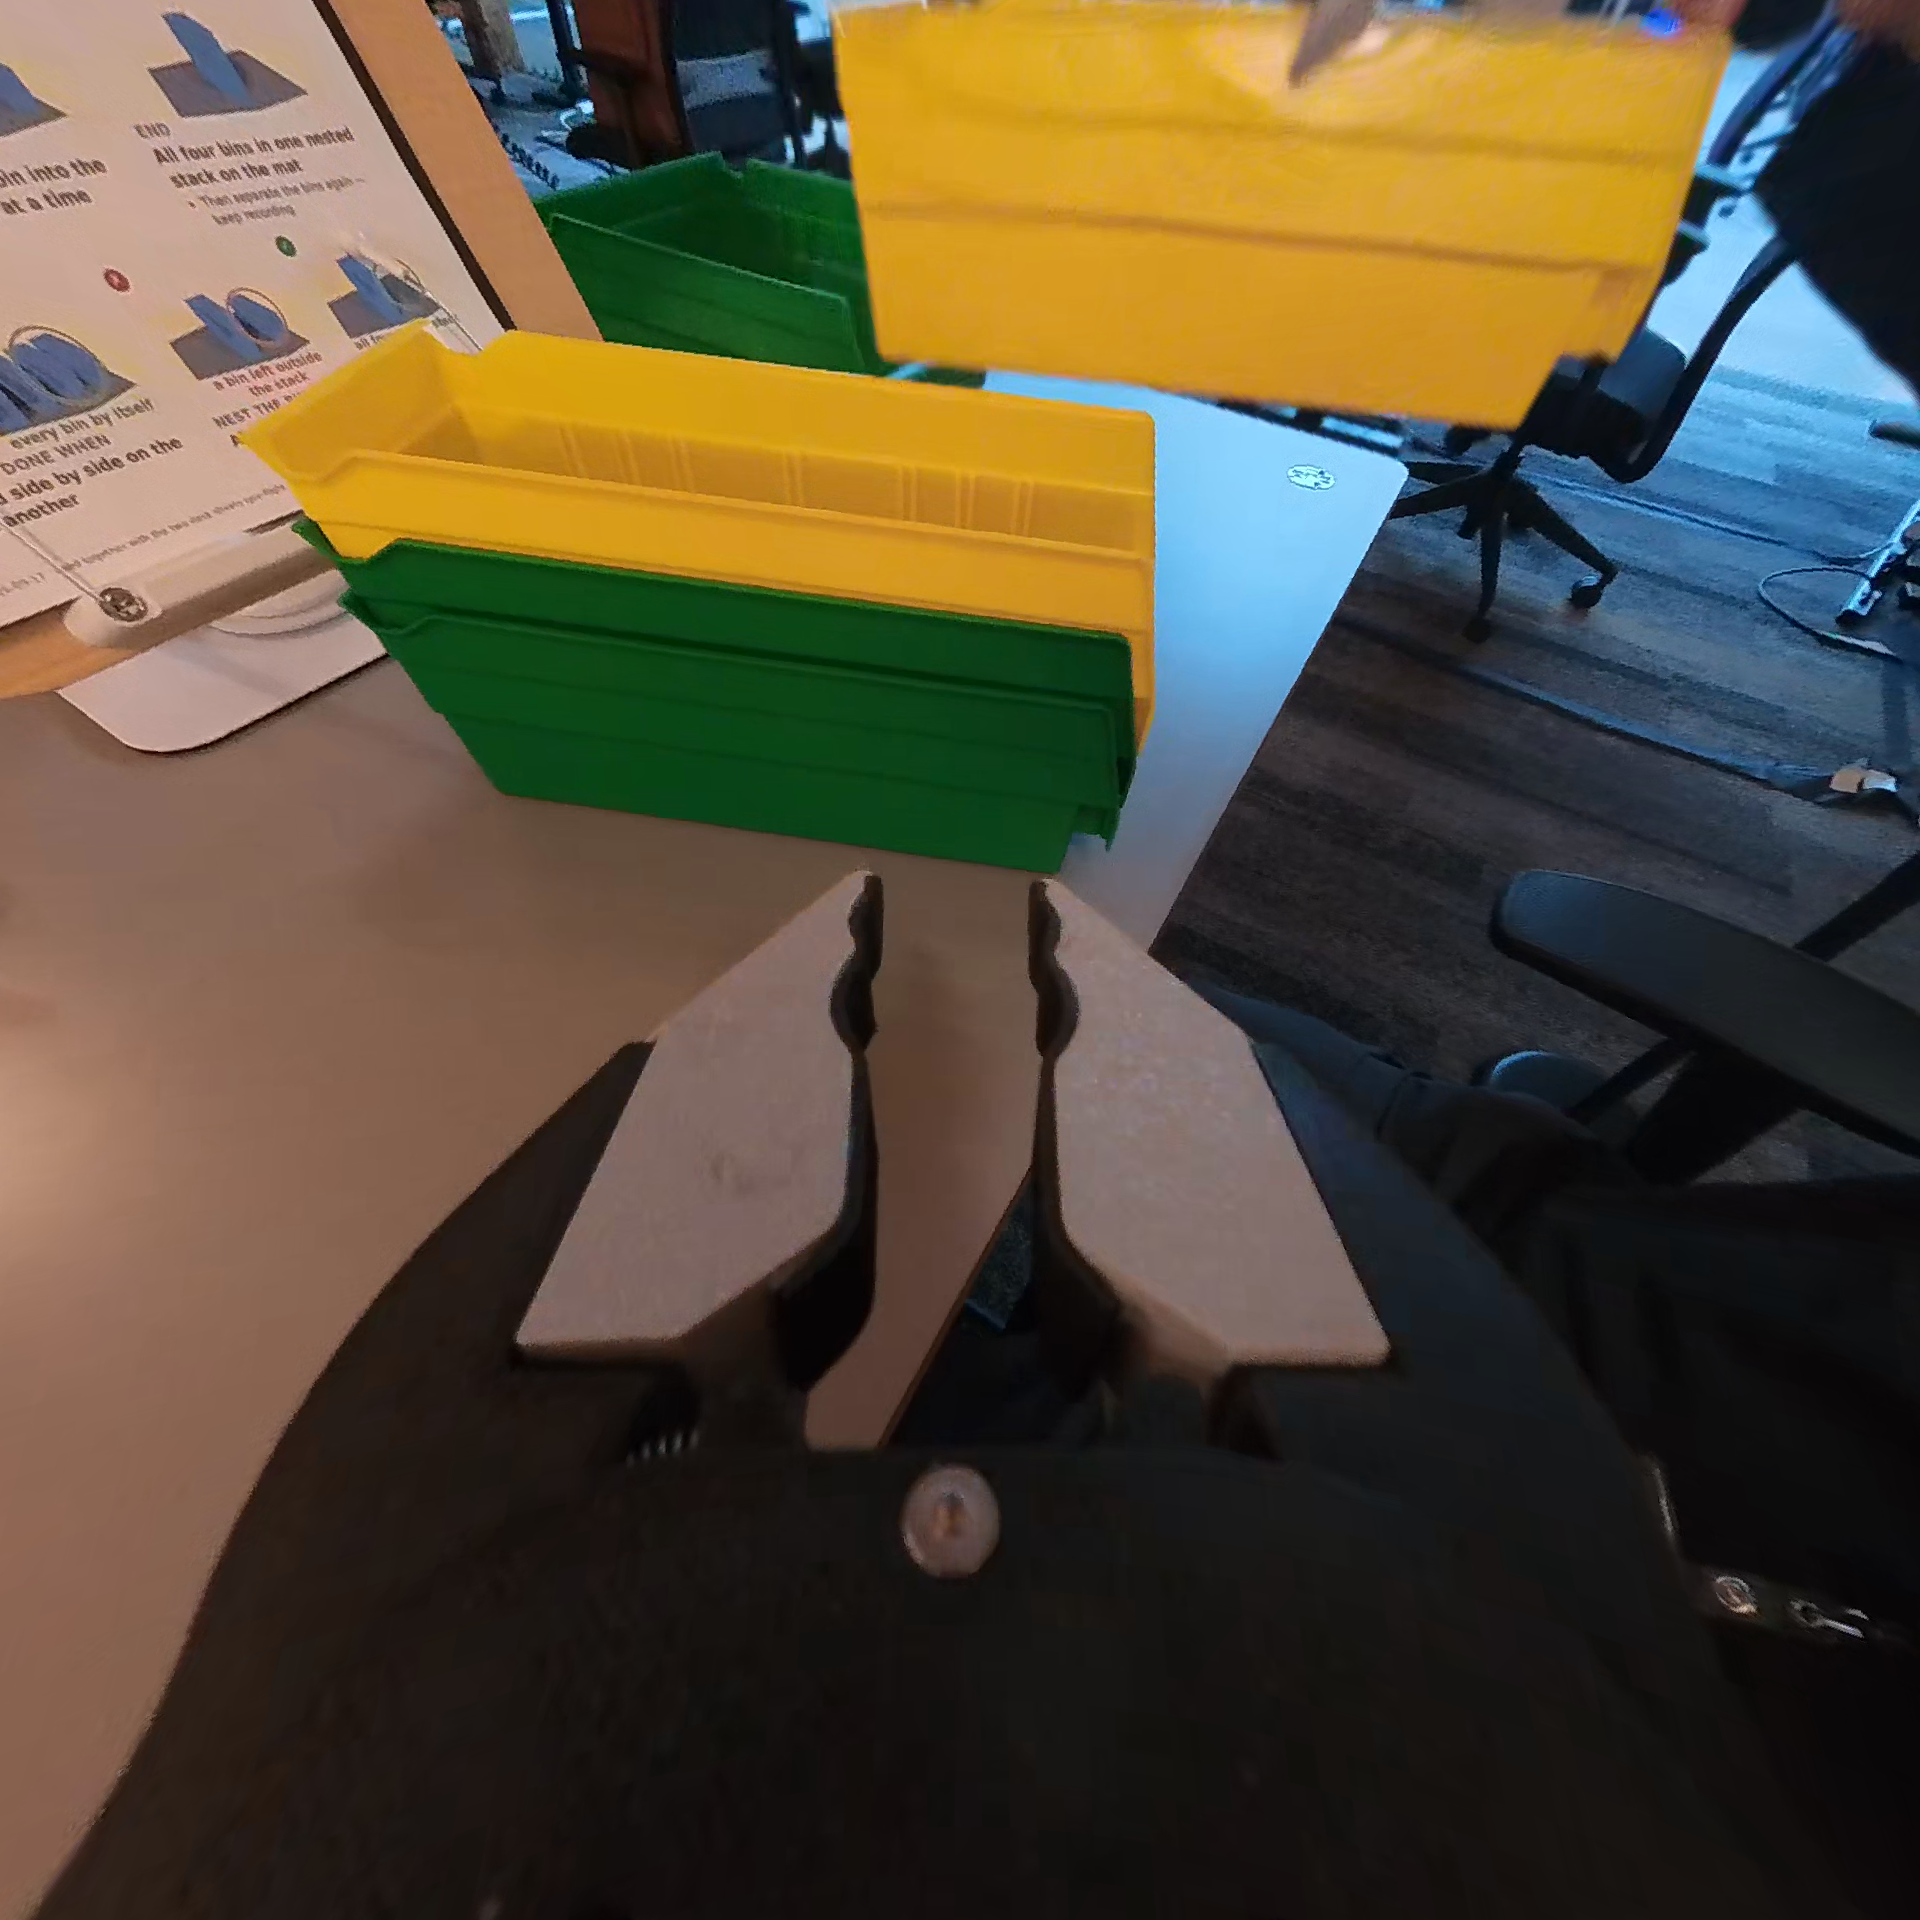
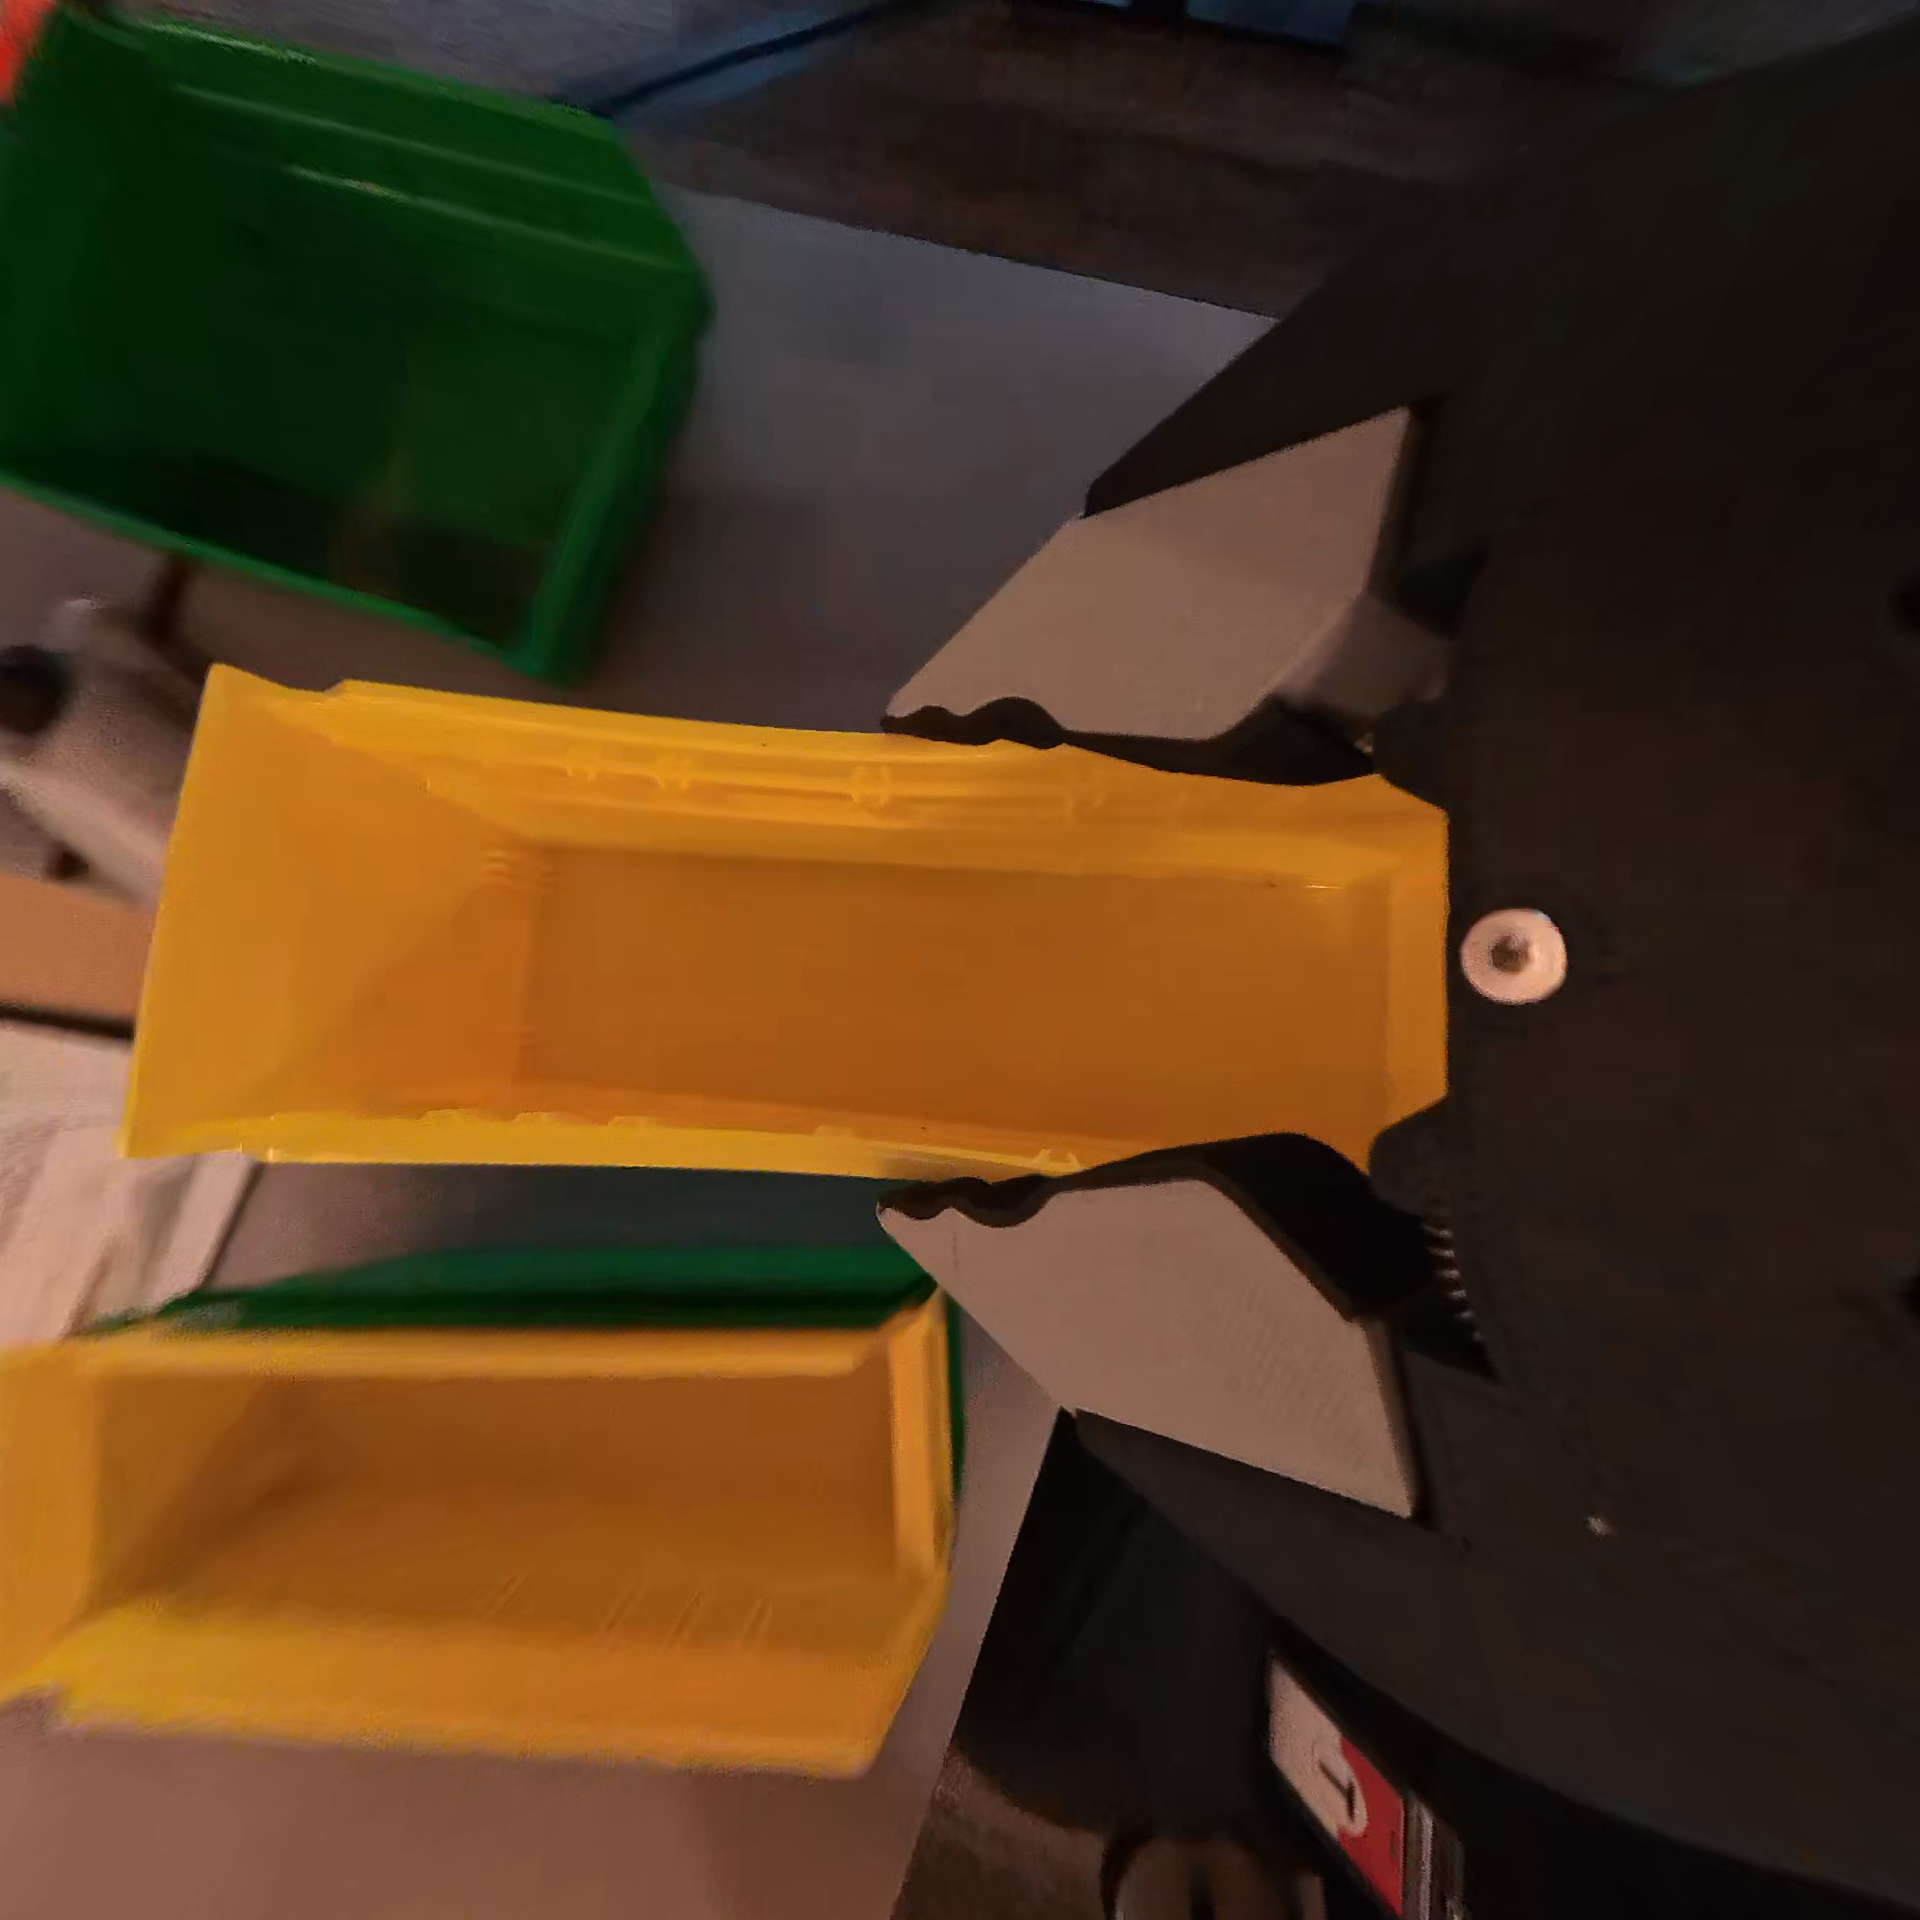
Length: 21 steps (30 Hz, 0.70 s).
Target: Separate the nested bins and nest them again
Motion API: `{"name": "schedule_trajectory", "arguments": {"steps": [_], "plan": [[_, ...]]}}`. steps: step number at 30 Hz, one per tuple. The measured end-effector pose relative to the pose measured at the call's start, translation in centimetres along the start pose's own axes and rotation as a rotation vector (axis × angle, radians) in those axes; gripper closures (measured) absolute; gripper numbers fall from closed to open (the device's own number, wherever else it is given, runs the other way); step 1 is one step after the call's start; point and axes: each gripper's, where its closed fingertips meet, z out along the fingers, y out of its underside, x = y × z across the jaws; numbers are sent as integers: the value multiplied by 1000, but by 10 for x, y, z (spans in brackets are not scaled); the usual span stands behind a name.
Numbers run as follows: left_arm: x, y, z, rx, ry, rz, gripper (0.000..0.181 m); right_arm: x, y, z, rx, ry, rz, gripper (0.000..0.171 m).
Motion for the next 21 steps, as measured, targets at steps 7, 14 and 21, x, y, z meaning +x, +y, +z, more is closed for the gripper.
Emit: {"name": "schedule_trajectory", "arguments": {"steps": [7,14,21], "plan": [[9,2,9,-28,6,14,155,60,109,69,-119,100,94,80],[14,1,11,-30,17,9,155,88,126,87,2,191,173,64],[4,0,4,-13,-13,-12,155,71,71,17,385,241,170,88]]}}
